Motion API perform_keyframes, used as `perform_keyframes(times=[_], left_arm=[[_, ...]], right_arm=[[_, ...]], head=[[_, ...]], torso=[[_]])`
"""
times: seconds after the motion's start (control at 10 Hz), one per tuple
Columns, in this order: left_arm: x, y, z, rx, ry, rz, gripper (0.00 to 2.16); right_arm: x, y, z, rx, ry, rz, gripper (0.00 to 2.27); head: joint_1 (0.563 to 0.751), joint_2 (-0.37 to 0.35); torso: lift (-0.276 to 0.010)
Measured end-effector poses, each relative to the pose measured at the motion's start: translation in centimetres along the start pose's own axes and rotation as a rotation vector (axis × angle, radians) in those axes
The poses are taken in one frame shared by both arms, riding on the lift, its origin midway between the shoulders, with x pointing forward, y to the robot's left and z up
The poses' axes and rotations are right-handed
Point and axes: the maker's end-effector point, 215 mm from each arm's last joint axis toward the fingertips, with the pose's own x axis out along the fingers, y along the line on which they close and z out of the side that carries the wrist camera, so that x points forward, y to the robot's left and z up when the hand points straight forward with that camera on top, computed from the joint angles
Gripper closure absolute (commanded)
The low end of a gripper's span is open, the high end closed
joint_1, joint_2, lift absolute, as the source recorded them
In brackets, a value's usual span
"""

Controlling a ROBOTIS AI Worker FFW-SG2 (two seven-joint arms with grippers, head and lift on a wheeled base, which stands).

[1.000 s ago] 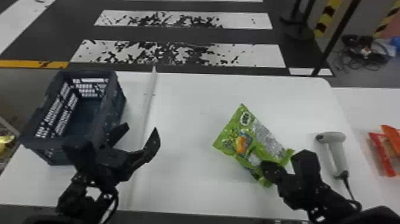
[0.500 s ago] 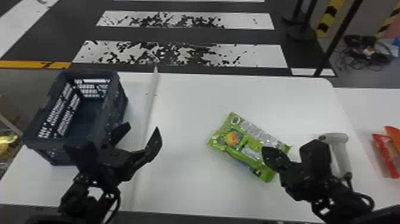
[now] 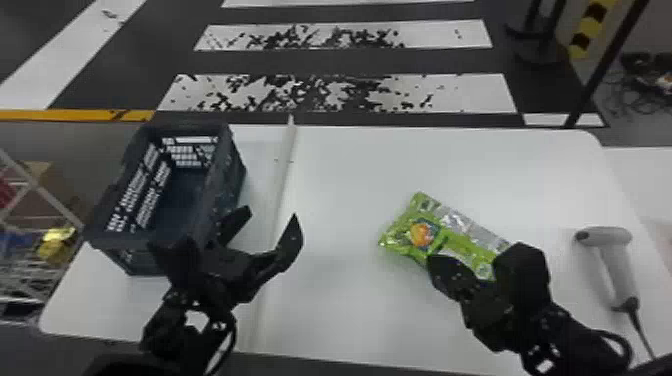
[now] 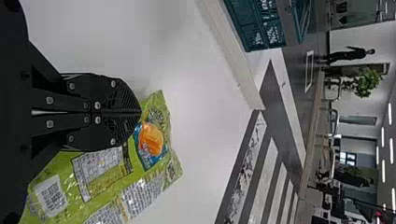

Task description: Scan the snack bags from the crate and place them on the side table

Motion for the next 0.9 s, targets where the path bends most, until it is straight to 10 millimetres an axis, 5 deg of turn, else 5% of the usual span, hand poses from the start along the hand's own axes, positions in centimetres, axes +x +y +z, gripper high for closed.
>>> perform_keyframes(times=[0.3,0.9], left_arm=[[0.0,-0.2,0.1,0.001,-0.002,-0.005,0.04],[0.0,-0.9,0.0,-0.002,0.0,-0.015,0.04]], right_arm=[[3.6,2.4,-0.7,-0.073,0.035,0.058,2.26],[7.1,-1.0,-1.8,-0.156,0.091,-0.019,2.26]], head=[[0.695,0.183],[0.695,0.156]], torso=[[-0.081],[-0.081]])
